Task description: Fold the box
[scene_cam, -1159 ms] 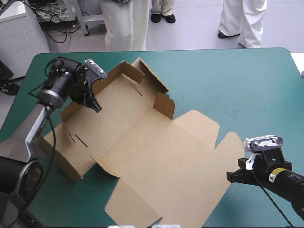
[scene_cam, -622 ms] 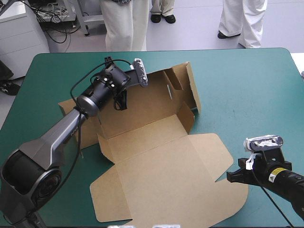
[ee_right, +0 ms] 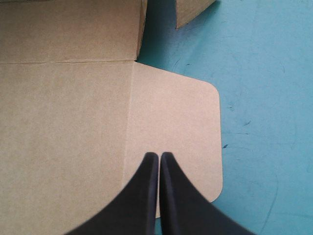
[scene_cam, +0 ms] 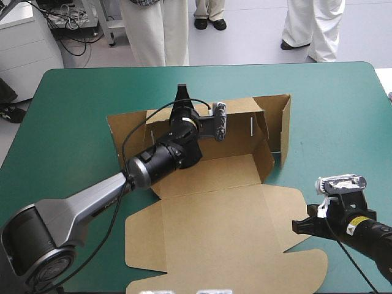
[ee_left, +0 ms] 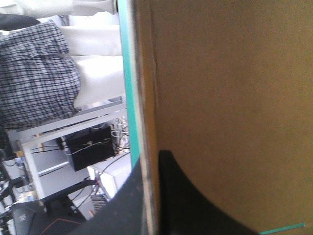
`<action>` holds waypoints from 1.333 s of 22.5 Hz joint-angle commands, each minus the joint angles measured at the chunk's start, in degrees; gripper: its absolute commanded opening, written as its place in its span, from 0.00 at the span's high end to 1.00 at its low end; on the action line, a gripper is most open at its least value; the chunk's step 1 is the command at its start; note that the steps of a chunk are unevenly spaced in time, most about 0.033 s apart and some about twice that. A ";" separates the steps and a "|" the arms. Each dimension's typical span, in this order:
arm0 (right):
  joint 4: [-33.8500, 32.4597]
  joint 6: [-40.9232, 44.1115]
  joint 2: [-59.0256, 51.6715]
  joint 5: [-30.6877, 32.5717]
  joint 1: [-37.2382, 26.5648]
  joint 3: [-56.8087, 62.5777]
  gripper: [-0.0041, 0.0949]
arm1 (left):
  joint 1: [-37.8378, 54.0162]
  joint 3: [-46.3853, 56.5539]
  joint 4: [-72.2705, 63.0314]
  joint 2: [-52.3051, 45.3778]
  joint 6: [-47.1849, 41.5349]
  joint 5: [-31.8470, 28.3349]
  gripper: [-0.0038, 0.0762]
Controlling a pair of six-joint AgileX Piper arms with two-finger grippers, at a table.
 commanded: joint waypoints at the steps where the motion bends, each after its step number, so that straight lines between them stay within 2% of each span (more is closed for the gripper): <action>1: 0.09 -0.04 0.09 -2.95 -0.34 -1.37 0.96 | -2.74 4.86 13.08 -5.61 -9.82 -3.75 0.99; 9: 0.09 0.11 0.09 -2.95 -0.34 -1.37 0.96 | -6.57 19.35 38.55 -10.93 -35.37 -4.05 0.99; 15: -0.06 0.11 0.09 -2.95 -0.34 -1.37 0.96 | -7.14 26.68 44.08 -10.98 -47.87 -2.00 0.99; 17: -0.14 0.11 0.09 -2.95 -0.34 -1.37 0.96 | -7.14 28.30 49.11 -10.98 -51.20 -0.32 0.99; 23: -1.97 -0.27 0.09 -2.17 -0.34 -1.37 0.93 | -7.22 28.70 49.25 -10.98 -53.85 1.32 0.99; 27: -3.46 -0.27 0.09 -0.88 -0.34 -1.37 0.73 | -8.24 28.70 49.25 -10.98 -54.08 2.63 0.99; 29: -3.46 -0.27 0.09 -0.80 -0.34 -1.49 0.55 | -8.27 28.70 49.25 -10.98 -54.22 2.61 0.99; 30: -3.56 -0.27 0.09 -0.90 -0.34 -1.61 0.50 | -8.27 28.70 49.25 -10.98 -54.22 2.61 0.99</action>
